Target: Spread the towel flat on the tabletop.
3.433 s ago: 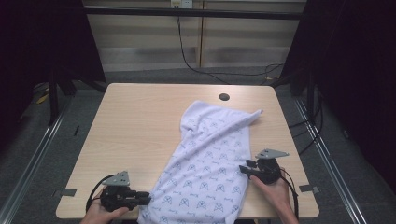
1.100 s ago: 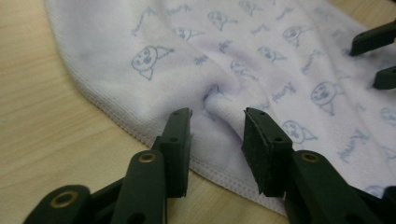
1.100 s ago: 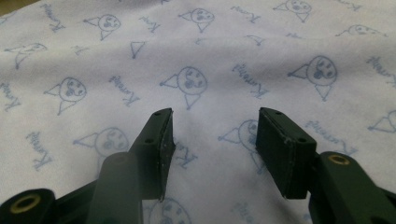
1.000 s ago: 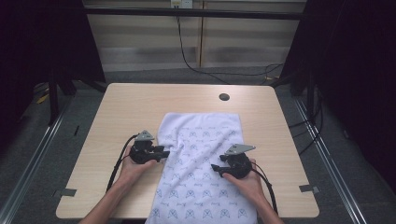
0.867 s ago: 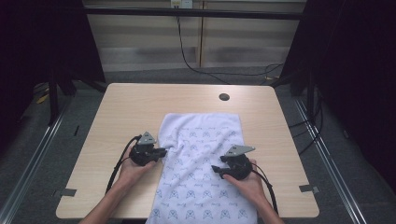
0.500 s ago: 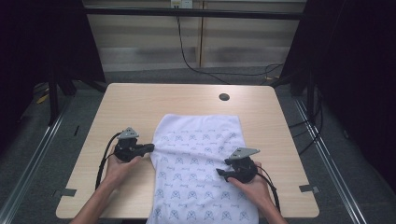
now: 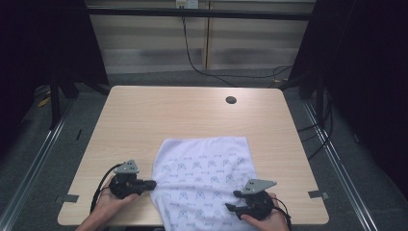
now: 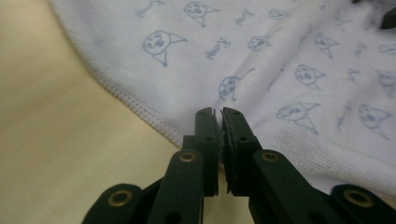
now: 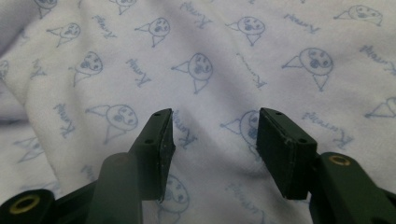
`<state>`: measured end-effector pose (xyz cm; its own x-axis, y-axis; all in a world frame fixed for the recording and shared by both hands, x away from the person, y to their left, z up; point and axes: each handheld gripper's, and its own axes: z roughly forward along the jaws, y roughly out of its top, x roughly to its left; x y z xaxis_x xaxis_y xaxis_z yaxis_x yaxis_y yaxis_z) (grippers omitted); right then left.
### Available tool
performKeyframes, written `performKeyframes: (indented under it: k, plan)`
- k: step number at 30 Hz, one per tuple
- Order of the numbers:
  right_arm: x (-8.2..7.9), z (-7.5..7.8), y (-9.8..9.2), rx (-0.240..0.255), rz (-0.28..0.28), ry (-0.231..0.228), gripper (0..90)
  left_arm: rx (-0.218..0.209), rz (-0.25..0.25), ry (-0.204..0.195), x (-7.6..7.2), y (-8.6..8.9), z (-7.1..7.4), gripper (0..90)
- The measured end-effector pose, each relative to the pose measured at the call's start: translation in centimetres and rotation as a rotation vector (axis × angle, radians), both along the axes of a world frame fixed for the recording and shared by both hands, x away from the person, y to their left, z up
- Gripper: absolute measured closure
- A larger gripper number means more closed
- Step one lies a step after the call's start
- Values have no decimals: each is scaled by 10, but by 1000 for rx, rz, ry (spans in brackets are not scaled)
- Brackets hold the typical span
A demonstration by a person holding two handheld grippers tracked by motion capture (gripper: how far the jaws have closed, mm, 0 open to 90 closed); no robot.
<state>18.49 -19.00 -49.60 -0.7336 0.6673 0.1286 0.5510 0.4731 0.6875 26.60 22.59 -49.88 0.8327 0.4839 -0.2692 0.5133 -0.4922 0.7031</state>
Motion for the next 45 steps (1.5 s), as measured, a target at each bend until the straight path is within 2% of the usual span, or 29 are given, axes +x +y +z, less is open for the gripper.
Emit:
performKeyframes:
  k: [2,4,5,6,7,8,9,10,14,15,16,17,19,20,21,22,24,29,30,31,34,35,37,38,40,42,43,45]
  plan:
    - [-2,1,-2,15,14,22,469,-24,6,-7,-4,3,3,793]
    - [3,3,-6,33,-6,-1,447,-54,20,-18,1,4,7,756]
    - [9,5,-9,60,-24,-3,447,-70,39,-19,7,4,9,727]
    - [26,9,-15,96,-61,-17,452,-75,50,-24,13,2,11,705]
    - [26,9,-15,96,-61,-17,452,-78,67,-39,20,0,13,705]
    - [48,11,-18,86,-98,-48,459,-85,83,-40,28,-3,13,699]
    - [48,11,-18,86,-98,-48,459,-75,91,-47,36,-7,12,699]
    - [60,12,-20,79,-117,-54,463,-63,106,-64,43,-11,11,698]
    - [101,9,-22,67,-174,-72,470,-42,169,-70,64,-21,2,697]
    - [115,4,-19,46,-177,-69,470,-40,171,-56,67,-22,0,688]
    - [115,4,-19,46,-177,-69,470,-28,163,-47,68,-24,-3,688]
    - [120,-4,-16,24,-175,-51,470,-12,142,-53,67,-26,-7,684]
    - [119,-7,-14,8,-175,-35,465,-21,134,-47,66,-27,-8,682]
    - [116,-8,-13,-2,-170,-56,463,-18,117,-52,65,-28,-7,678]
    - [108,-6,-12,-25,-170,-46,462,-29,100,-44,64,-30,-8,671]
    - [108,-6,-12,-25,-170,-46,462,-33,88,-45,63,-32,-8,671]
    - [97,-6,-14,-35,-158,-54,460,-27,73,-43,60,-36,-7,645]
    - [62,-5,-23,1,-148,-30,465,-26,-10,-41,46,-44,-7,636]
    - [49,-4,-27,-3,-147,-33,466,-29,-38,-35,39,-45,-7,636]
    - [49,-4,-27,-3,-147,-33,466,-29,-38,-35,39,-45,-7,634]
    - [36,-4,-30,12,-145,-21,465,-19,-46,-34,26,-44,-5,632]
    - [33,-4,-30,15,-143,-18,464,-26,-42,-15,22,-42,-5,624]
    - [27,-3,-30,26,-145,-4,464,-38,-68,22,15,-38,-4,620]
    - [24,-3,-29,22,-140,3,464,-39,-70,20,11,-37,-4,619]
    - [21,-2,-29,25,-130,15,464,-52,-76,52,7,-34,-4,582]
    - [19,-1,-30,37,-129,37,466,-41,-83,43,4,-33,-2,561]
    - [18,0,-31,42,-131,41,467,-50,-80,34,4,-32,0,558]
    - [18,3,-35,51,-140,-2,467,-72,-67,6,9,-29,5,577]
